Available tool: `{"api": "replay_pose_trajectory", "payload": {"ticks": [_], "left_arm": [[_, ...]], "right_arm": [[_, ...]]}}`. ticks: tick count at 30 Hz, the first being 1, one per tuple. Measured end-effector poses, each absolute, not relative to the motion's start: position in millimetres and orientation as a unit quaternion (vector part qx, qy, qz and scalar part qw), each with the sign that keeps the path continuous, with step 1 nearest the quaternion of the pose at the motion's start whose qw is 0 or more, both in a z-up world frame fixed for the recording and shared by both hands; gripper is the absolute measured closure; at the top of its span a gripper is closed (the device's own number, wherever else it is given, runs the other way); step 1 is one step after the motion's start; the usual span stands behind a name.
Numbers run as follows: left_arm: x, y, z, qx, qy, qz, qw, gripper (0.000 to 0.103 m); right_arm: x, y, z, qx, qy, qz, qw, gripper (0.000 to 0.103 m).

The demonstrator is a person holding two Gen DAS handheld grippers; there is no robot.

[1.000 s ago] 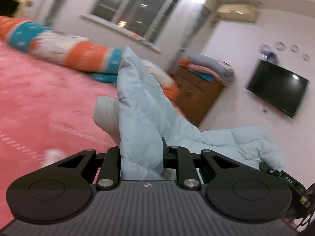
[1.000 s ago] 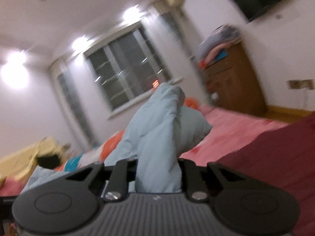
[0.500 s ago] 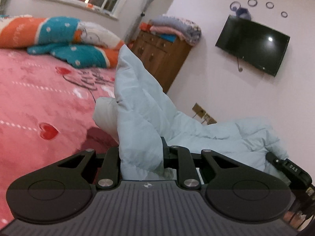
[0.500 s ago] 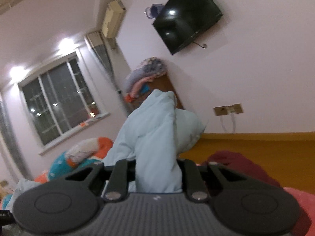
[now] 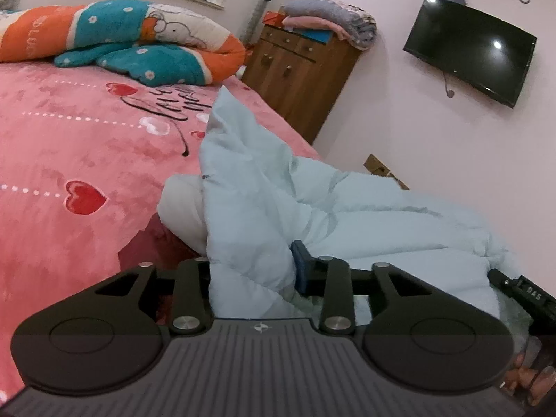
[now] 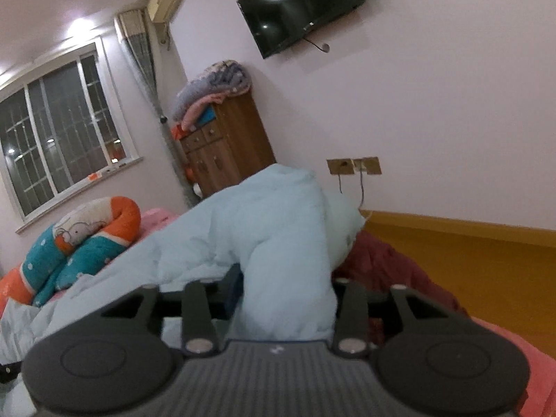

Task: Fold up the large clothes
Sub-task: 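Lift the jacket bundle with both grippers and carry it toward the dark red stack, then lower the jacket onto the dark red stack and open both grippers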

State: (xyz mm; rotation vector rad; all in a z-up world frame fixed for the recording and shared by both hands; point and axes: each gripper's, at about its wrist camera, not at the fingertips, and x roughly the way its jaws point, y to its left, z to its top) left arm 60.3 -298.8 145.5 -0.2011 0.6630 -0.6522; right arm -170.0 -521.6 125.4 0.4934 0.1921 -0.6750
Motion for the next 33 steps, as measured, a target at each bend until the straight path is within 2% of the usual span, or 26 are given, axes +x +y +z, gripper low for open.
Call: {"api": "replay_pose_trajectory", "payload": {"ticks": [2,8,9,10,11,15,21,33], "left_arm": [[52.3,-295.3,143.0,-0.099,0.321,-0.311,0.889,0.051],[32.8,-280.8,161.7,-0.1,0.307,-0.301,0.897,0.045],[30.7,-277.7,164.7,-0.1,0.301,-0.299,0.9,0.039],[27.8,-274.1,167.4,-0.101,0.297,-0.297,0.902,0.031],[22.4,-268.2,172.7,-0.101,0.291,-0.295,0.905,0.029],[-4.3,-247.3,185.7,-0.09,0.268,-0.282,0.917,0.005],[-58.2,-218.7,197.3,-0.049,0.246,-0.272,0.929,0.0],[-131.6,-166.1,194.0,0.025,0.237,-0.185,0.954,0.0]], "right_arm": [[-172.7,-524.5,126.2,0.245,0.097,-0.329,0.907,0.049],[-185.9,-528.6,129.0,0.271,0.083,-0.342,0.896,0.029],[-188.4,-528.1,130.4,0.269,0.078,-0.348,0.895,0.024],[-192.3,-526.4,133.5,0.264,0.071,-0.355,0.894,0.023],[-194.8,-524.0,136.5,0.26,0.065,-0.359,0.894,0.021],[-207.4,-516.0,150.5,0.251,0.041,-0.362,0.897,0.014],[-210.8,-490.5,167.9,0.24,0.033,-0.33,0.912,0.01],[-205.3,-391.5,165.0,0.189,0.116,-0.229,0.948,0.009]]}}
